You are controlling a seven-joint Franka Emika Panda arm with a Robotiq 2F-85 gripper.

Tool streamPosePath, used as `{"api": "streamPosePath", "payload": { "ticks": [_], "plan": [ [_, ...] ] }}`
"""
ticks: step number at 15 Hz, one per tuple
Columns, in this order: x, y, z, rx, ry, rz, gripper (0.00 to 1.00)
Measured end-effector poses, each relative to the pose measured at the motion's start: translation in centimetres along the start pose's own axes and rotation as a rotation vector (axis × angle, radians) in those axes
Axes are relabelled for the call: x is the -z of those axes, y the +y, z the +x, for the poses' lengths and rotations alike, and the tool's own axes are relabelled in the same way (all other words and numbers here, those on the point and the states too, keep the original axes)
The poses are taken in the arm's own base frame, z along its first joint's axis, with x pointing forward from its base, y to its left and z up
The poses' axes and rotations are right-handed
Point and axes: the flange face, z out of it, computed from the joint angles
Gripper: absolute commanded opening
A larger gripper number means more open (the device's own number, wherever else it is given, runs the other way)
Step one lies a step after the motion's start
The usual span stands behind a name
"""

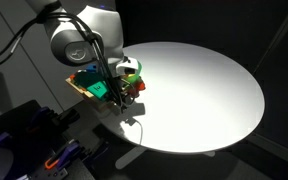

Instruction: Move the box to the left, then put the red object in the bowl

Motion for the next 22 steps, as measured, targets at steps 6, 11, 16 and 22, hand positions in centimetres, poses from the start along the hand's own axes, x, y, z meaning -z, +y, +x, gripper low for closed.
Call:
{"api": "streamPosePath", "payload": {
  "ticks": [6,11,16,22],
  "plan": [
    [-1.4,-1.1,0.5,0.027,0.033,-0.008,1.0],
    [-2.2,-1.4,0.8,0.041,0.062,-0.009,1.0],
    [-2.7,-1.4,0.9,0.046,0.083,-0.007,1.0],
    [-3.5,-1.9,1.0,0.058,0.105,-0.011,1.0]
  ]
}}
